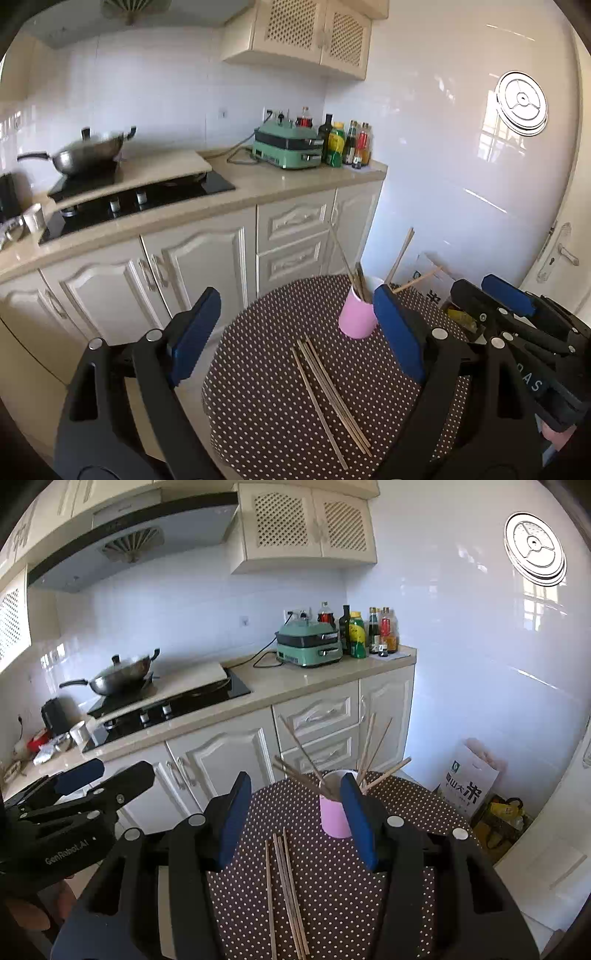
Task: Organize utensils
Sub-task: 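Withdraw both open grippers back over the remaining chopsticks, then lower both open grippers down onto the remaining chopsticks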
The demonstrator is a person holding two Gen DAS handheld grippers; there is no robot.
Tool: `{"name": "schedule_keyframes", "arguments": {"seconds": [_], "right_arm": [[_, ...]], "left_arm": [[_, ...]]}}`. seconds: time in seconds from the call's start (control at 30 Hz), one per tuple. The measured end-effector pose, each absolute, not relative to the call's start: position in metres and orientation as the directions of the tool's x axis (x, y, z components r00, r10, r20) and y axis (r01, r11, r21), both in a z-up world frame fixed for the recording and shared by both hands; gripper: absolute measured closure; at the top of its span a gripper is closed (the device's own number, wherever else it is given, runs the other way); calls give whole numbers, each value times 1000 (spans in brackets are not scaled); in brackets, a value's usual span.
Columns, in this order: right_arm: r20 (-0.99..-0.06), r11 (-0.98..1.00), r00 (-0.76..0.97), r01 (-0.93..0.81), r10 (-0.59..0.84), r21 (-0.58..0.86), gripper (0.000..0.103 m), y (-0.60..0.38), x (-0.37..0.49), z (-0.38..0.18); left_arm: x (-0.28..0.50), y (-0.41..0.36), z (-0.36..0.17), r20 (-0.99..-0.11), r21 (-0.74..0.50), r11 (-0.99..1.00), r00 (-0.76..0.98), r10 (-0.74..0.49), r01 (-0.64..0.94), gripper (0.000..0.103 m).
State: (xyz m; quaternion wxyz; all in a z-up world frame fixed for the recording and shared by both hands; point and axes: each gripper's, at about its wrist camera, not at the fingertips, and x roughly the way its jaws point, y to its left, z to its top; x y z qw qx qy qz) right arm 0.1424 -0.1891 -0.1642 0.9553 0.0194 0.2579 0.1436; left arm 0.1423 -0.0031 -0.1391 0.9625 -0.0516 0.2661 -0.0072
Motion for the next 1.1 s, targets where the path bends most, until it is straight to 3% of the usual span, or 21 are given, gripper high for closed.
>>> {"name": "schedule_keyframes", "arguments": {"seconds": [0.13,0.53,0.8,1.1], "right_arm": [[-519,956,804,-272,289,111,55,-182,148,-178],[-687,953,667,-274,287,132,55,-177,179,-260],[-769,946,571,-296,287,134,55,-181,210,-304],[-828,932,483,-340,286,124,55,-180,240,-342]], "left_arm": [[148,0,-160,-556,-90,996,831,-27,-27,19],[191,7,-273,-798,-109,992,600,-46,-69,19],[225,-11,-324,-875,-96,993,481,-55,-62,19],[266,-20,-369,-919,-9,997,395,22,-77,19]]}}
